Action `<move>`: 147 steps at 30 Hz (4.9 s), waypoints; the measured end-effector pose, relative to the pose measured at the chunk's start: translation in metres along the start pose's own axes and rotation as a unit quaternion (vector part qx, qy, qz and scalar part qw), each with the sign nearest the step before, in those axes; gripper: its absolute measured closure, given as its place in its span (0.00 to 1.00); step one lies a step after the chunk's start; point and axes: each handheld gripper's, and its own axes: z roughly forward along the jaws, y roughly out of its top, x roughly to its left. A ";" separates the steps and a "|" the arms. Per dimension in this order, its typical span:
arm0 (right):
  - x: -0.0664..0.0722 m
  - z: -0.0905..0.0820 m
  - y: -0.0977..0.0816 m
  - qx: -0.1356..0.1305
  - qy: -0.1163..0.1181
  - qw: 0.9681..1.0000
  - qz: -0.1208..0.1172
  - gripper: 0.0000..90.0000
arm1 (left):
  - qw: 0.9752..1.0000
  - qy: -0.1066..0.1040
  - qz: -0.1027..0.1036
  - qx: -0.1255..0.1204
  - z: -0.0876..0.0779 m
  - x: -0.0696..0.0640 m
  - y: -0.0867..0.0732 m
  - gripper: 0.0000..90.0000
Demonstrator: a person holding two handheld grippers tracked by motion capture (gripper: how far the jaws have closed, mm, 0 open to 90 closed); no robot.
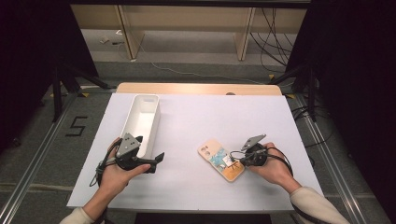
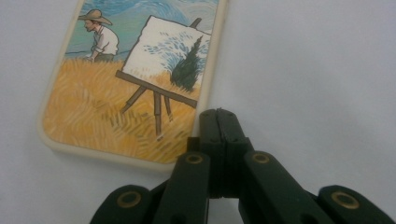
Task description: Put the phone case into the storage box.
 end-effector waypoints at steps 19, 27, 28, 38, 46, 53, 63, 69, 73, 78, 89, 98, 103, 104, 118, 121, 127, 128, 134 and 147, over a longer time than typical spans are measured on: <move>0.012 0.000 0.025 -0.051 0.014 0.996 0.073 0.17 | 1.000 0.001 0.002 0.000 0.000 -0.002 0.001 0.00; 0.030 0.017 0.044 -0.025 0.021 0.997 0.065 0.00 | 1.000 0.001 0.003 0.000 0.000 -0.002 0.000 0.00; 0.032 0.020 0.046 -0.017 0.024 0.998 0.057 0.00 | 1.000 0.001 0.003 0.001 0.000 -0.002 0.000 0.00; 0.035 0.031 0.057 0.004 0.018 0.999 0.042 0.00 | 1.000 0.001 0.004 0.001 0.000 -0.002 0.000 0.00; 0.034 0.037 0.061 0.019 0.013 0.999 0.039 0.01 | 1.000 0.001 0.004 0.001 0.000 -0.002 0.000 0.00; 0.033 0.042 0.063 0.039 0.011 0.999 0.035 0.01 | 1.000 0.000 0.004 0.001 0.000 -0.002 0.000 0.00; 0.032 0.045 0.067 0.065 0.018 0.997 0.034 0.01 | 1.000 -0.001 0.003 0.002 0.001 -0.002 0.000 0.00; 0.032 0.046 0.069 0.076 0.017 0.996 0.038 0.01 | 1.000 0.000 0.003 0.002 0.001 -0.002 0.000 0.00; 0.033 0.044 0.070 0.078 0.017 0.996 0.040 0.05 | 1.000 0.000 0.003 0.002 0.001 -0.002 0.000 0.00; 0.035 0.043 0.070 0.076 0.012 0.996 0.046 0.07 | 1.000 0.000 0.003 0.002 0.001 -0.002 0.000 0.00; 0.035 0.042 0.070 0.074 0.005 0.996 0.057 0.11 | 1.000 0.000 0.003 0.002 0.001 -0.002 0.000 0.00; 0.036 0.041 0.070 0.073 0.001 0.995 0.065 0.13 | 1.000 0.000 0.003 0.001 0.001 -0.002 0.000 0.00; 0.036 0.041 0.070 0.071 0.000 0.995 0.067 0.13 | 1.000 0.001 0.003 0.001 0.001 -0.001 0.000 0.00; 0.036 0.041 0.070 0.070 0.000 0.995 0.067 0.13 | 1.000 0.000 0.003 0.001 0.001 -0.001 0.000 0.00; 0.037 0.039 0.069 0.058 0.009 0.995 0.074 0.14 | 1.000 0.000 0.003 0.001 0.000 -0.001 0.000 0.00; 0.037 0.037 0.069 0.051 0.010 0.996 0.073 0.14 | 1.000 0.000 0.003 0.001 0.000 -0.001 0.000 0.00; 0.036 0.034 0.070 0.038 0.011 0.996 0.079 0.14 | 1.000 0.001 0.003 0.001 0.000 -0.001 0.000 0.00; 0.036 0.034 0.070 0.038 0.011 0.996 0.079 0.14 | 1.000 0.001 0.003 0.001 0.000 -0.001 0.000 0.00; 0.036 0.031 0.069 0.026 0.012 0.996 0.080 0.14 | 1.000 0.001 0.001 0.001 0.000 -0.001 0.000 0.00; 0.037 0.026 0.069 -0.006 0.010 0.997 0.077 0.14 | 1.000 0.001 0.003 0.000 0.000 -0.001 0.000 0.00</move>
